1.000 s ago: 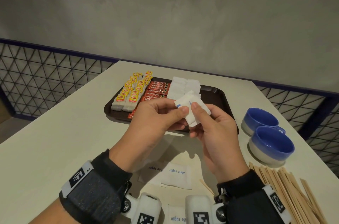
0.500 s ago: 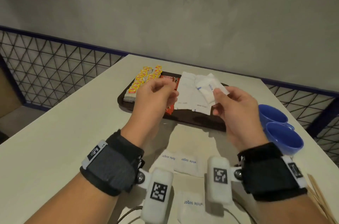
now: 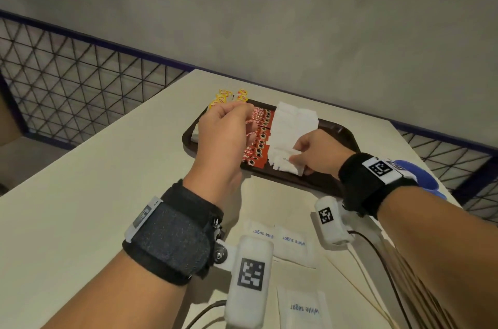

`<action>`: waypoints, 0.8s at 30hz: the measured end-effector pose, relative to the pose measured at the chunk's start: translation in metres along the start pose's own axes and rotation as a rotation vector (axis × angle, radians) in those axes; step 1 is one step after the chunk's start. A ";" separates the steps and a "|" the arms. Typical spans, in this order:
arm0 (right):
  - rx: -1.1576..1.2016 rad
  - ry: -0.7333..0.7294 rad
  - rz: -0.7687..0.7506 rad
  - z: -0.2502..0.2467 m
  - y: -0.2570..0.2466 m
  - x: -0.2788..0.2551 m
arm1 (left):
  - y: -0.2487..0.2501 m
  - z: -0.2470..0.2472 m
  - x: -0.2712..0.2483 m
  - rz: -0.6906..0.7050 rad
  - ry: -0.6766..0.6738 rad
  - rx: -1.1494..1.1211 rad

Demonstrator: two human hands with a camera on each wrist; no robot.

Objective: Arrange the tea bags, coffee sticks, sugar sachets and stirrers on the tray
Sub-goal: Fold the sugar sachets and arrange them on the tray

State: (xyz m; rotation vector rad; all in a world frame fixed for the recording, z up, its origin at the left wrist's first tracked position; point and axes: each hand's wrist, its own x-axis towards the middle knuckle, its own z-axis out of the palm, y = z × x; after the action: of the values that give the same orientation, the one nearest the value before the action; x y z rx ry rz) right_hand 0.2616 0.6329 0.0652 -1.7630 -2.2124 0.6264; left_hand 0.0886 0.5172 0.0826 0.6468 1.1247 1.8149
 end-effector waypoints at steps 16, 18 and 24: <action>-0.283 -0.047 -0.095 0.002 -0.015 0.004 | 0.004 -0.001 -0.001 0.014 0.006 0.017; -0.272 -0.038 -0.105 0.003 -0.016 0.005 | 0.003 0.000 -0.001 0.013 0.001 0.021; -0.286 -0.007 -0.113 0.009 -0.016 0.008 | 0.002 -0.001 0.000 0.020 -0.002 0.042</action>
State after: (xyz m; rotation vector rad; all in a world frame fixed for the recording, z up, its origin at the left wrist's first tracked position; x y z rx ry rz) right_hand 0.2419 0.6364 0.0640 -1.7454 -2.4881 0.3041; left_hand 0.0872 0.5164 0.0840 0.6865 1.1612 1.8116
